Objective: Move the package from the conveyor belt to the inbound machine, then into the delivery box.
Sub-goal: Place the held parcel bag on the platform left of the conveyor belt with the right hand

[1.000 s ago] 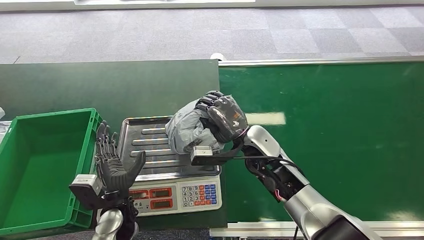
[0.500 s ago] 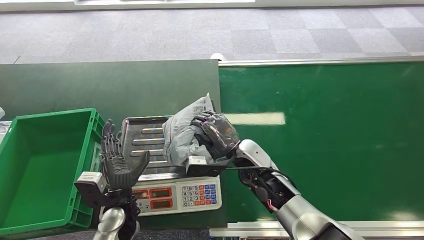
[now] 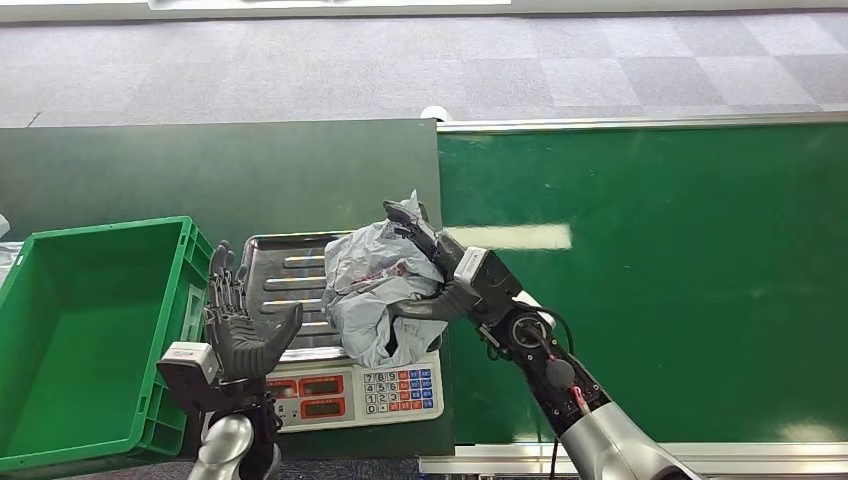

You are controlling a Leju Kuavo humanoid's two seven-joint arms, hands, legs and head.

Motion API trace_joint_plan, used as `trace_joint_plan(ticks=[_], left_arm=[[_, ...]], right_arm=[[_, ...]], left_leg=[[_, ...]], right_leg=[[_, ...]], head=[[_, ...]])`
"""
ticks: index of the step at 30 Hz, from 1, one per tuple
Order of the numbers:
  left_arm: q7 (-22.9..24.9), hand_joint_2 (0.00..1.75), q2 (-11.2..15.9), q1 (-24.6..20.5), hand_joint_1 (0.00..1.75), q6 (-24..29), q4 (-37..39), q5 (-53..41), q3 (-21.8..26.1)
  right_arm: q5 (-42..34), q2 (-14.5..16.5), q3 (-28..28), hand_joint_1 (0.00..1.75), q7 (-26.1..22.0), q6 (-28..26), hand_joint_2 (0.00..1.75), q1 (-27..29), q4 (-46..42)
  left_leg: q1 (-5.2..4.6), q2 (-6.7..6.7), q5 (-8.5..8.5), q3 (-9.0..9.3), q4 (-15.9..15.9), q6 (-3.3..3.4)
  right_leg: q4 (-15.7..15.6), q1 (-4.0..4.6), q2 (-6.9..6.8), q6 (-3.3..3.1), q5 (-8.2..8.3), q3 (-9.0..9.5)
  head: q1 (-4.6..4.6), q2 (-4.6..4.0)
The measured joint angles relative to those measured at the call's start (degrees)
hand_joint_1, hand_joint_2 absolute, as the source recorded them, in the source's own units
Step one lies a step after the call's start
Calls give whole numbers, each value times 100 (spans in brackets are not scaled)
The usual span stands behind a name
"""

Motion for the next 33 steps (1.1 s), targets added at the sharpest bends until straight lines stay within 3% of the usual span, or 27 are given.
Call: trace_joint_plan(ticks=[12,22,26,33], left_arm=[[-24,175,-26,-4,0,56,60,-39,3],[-24,175,-18,20,0,157,37,-51,131],[-24,175,-7,77,0,171,-9,-26,222],[-40,175,-2,157,0,172,-93,8,307]], right_arm=[[-972,-29,-240,0,25,938,175,369,106],[-1933,-69,-635,0,437,1502,175,860,97],[-1991,-141,-813,0,496,1535,175,1124,-27],[-1655,-264,-1079,0,420,1136,175,1476,-449]], left_leg=[[0,0,0,0,0,0],[0,-3,-1,-2,0,0],[0,-4,-1,-2,0,-1],[0,-2,-1,-2,0,-1]], right_leg=[[0,0,0,0,0,-1],[-1,0,-1,0,0,0],[-1,0,-1,0,-1,0],[-1,0,-1,0,0,0]], head=[[1,0],[1,0],[1,0],[0,0]])
